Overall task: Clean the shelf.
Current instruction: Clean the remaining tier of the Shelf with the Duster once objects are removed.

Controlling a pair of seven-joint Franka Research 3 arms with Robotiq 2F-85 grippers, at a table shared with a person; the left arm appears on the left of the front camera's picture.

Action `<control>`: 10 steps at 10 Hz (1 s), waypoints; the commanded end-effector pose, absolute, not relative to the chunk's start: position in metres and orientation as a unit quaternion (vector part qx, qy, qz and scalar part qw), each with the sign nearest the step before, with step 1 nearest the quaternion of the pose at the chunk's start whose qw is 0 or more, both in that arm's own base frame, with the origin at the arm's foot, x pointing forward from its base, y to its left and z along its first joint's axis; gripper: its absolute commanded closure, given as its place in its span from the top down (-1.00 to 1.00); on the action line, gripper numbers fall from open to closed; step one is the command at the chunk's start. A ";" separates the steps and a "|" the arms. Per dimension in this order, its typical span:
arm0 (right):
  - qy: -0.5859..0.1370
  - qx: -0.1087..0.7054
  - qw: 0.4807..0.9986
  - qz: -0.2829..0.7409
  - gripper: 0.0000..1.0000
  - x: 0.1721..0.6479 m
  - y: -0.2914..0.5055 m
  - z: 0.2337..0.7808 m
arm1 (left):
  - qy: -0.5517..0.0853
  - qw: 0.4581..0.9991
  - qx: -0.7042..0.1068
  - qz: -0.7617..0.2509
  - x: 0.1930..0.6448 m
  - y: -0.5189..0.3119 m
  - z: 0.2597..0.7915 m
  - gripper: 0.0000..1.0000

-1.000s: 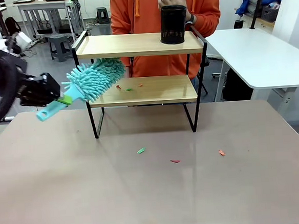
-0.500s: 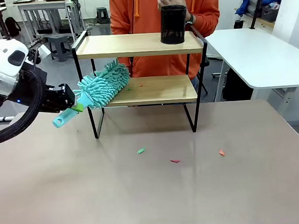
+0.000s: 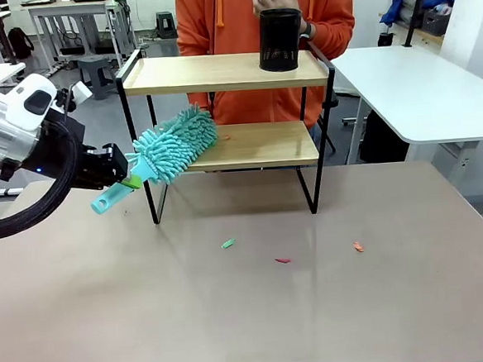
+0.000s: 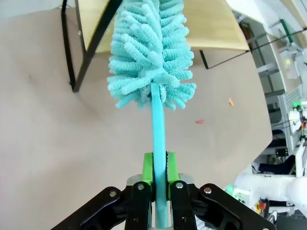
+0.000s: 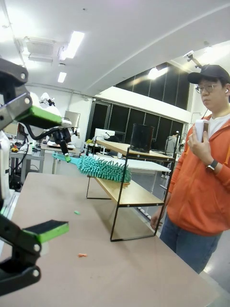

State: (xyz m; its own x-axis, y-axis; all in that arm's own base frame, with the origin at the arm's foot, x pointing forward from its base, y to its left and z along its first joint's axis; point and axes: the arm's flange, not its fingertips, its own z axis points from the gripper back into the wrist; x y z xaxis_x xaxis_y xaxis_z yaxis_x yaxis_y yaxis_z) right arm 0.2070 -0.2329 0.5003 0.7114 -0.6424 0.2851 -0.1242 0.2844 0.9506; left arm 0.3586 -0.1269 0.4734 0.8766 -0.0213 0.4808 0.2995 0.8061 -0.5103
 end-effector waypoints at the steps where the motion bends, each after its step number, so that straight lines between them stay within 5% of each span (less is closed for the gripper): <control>1: -0.350 0.572 0.722 -0.169 1.00 0.210 -0.234 0.501 | -0.210 0.914 -0.329 -0.109 0.319 -0.114 0.450 -1.00; 5: -0.350 0.572 0.722 -0.169 1.00 0.210 -0.234 0.501 | 0.003 0.871 -0.429 -0.241 0.300 -0.114 0.460 -1.00; 7: -0.350 0.572 0.722 -0.169 1.00 0.210 -0.234 0.501 | 0.194 0.768 -0.466 -0.393 0.284 -0.099 0.470 -1.00; 10: -0.350 0.572 0.722 -0.169 1.00 0.210 -0.234 0.501 | 0.210 0.754 -0.469 -0.410 0.283 -0.085 0.471 -1.00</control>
